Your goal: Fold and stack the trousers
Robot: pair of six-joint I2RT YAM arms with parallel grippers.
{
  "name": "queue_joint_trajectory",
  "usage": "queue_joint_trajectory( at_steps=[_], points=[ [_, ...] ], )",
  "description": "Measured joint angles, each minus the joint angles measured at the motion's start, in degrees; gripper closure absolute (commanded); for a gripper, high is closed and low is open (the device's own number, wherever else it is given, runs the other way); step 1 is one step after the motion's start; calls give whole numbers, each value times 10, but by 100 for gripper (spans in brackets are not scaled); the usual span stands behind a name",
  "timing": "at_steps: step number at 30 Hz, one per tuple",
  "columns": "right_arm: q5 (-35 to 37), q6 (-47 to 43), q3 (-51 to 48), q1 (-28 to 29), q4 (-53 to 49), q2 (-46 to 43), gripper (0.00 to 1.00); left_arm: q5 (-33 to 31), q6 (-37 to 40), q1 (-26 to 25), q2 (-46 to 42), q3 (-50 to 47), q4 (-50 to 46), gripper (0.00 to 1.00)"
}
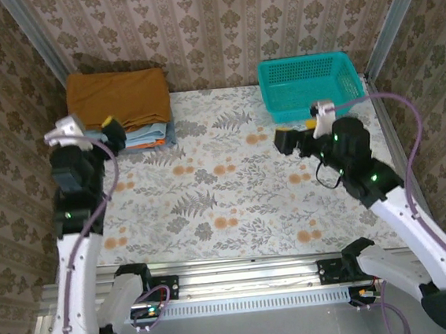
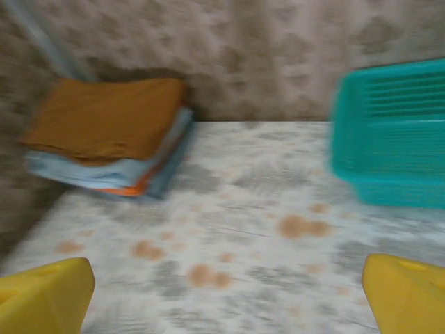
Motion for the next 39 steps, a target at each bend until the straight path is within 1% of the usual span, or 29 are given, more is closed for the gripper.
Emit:
queue_joint_trajectory(
  at_steps=[2, 3, 5, 6, 8, 10, 13, 17, 18, 20, 22, 24, 27, 28, 31, 33, 36, 39],
  points=[
    [76, -42, -112, -7, 73, -32, 0, -12, 24, 0, -43, -143, 87, 0],
    [97, -59, -159, -14, 105, -39, 0, -15, 33, 0, -52, -204, 125, 0],
    [107, -105, -253, -50, 166, -48, 0, -29, 49, -1, -47, -325, 203, 0],
    [103, -122, -289, -74, 192, -46, 0, -42, 58, -3, -31, -366, 226, 0],
    [90, -136, -340, -118, 251, -30, 0, -60, 76, -7, 12, -403, 263, 0],
    [79, -148, -374, -147, 312, -1, 0, -69, 95, -11, 63, -408, 319, 0],
    [62, -156, -407, -169, 404, 54, 0, -83, 119, -16, 165, -410, 460, 0],
    [47, -155, -409, -193, 512, 136, 0, -94, 157, -20, 337, -421, 651, 0],
    [47, -155, -409, -199, 538, 157, 0, -96, 165, -21, 379, -423, 686, 0],
    [46, -147, -407, -210, 578, 194, 0, -94, 177, -21, 418, -422, 709, 0],
    [46, -136, -400, -218, 605, 224, 0, -80, 186, -19, 424, -417, 718, 0],
    [46, -127, -393, -221, 642, 259, 0, -56, 202, -17, 448, -403, 757, 0],
    [44, -118, -384, -221, 726, 348, 0, -38, 209, -18, 457, -392, 765, 0],
    [43, -116, -382, -221, 739, 373, 0, -34, 210, -15, 457, -390, 766, 0],
    [42, -109, -363, -221, 700, 382, 0, -35, 209, -4, 457, -375, 751, 0],
    [39, -113, -314, -217, 652, 382, 0, -35, 208, 1, 457, -359, 735, 0],
    [37, -121, -269, -207, 643, 381, 0, -35, 208, 3, 457, -339, 713, 0],
    [33, -123, -263, -202, 631, 381, 0, -35, 208, 0, 457, -328, 695, 0]
  ],
)
